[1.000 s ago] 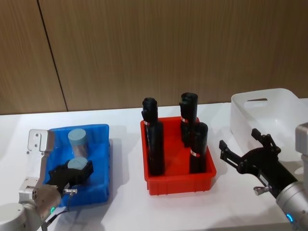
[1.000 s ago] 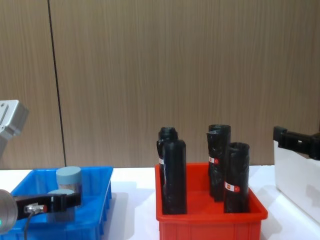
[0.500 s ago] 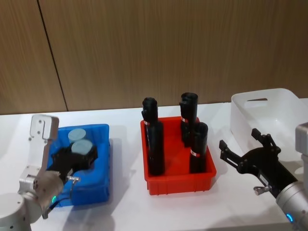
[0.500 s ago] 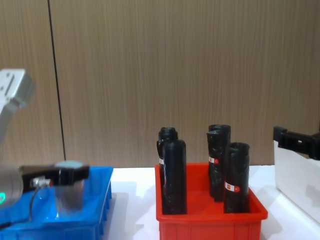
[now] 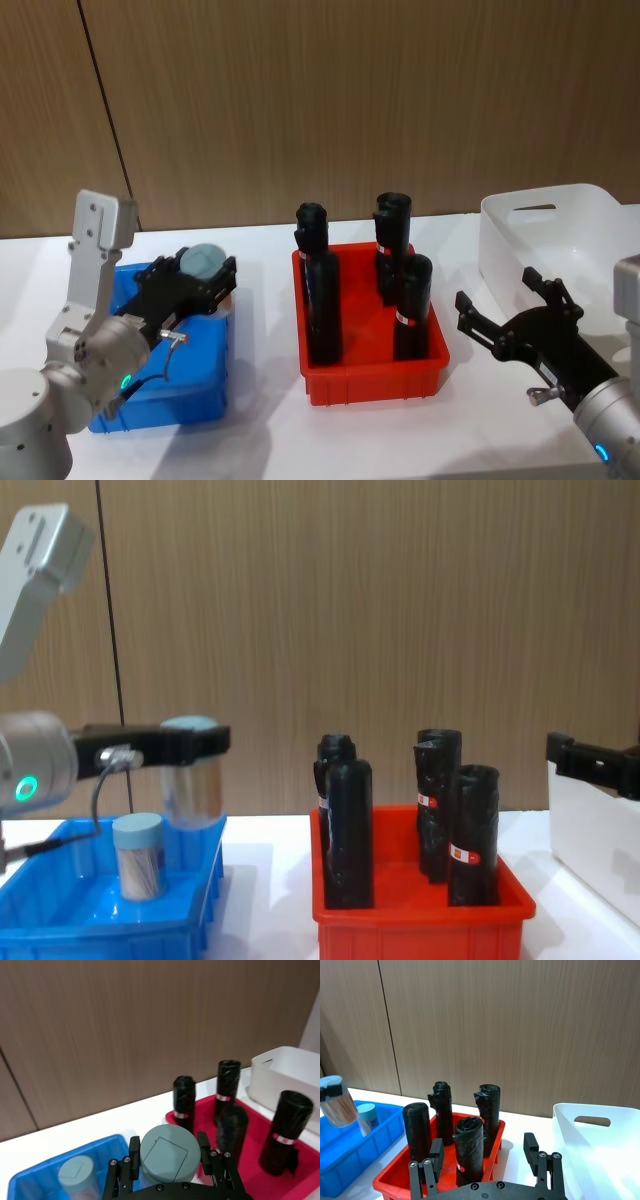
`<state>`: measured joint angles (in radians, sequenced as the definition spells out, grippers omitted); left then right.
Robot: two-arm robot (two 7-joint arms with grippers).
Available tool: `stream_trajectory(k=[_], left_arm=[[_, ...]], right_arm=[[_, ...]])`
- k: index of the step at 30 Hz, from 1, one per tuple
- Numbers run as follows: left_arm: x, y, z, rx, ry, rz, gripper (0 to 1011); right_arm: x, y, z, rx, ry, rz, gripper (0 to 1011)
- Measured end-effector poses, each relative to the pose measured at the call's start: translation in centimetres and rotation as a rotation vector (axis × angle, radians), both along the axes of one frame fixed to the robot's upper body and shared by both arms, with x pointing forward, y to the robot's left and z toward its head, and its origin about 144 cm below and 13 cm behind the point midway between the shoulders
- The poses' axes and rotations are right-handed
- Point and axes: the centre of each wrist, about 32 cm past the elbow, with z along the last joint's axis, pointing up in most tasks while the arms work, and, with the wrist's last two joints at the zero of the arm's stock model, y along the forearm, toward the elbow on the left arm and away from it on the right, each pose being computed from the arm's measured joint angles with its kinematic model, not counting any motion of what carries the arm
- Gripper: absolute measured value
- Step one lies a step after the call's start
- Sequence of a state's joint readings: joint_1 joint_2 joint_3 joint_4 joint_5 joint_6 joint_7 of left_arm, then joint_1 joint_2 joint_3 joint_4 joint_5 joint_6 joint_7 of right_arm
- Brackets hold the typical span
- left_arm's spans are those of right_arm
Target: Pick the cotton swabs from the blue box and place them into the white box.
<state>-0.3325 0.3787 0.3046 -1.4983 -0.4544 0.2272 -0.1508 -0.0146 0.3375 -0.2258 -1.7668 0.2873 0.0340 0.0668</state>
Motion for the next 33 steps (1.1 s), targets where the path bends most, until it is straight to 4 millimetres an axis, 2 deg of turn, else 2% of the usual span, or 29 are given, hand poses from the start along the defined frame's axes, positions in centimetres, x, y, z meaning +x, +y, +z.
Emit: stream_trajectory(k=[16, 33], left_arm=[[1.1, -1.9, 4.2, -0.033, 0.025, -0.186, 689], [4.9, -4.6, 8.5, 0.022, 0.091, -0.347, 690]], right_arm=[[0.0, 0.0, 0.0, 0.000, 0.000, 0.000, 1002], [0.0, 0.0, 0.0, 0.000, 0.000, 0.000, 1002]])
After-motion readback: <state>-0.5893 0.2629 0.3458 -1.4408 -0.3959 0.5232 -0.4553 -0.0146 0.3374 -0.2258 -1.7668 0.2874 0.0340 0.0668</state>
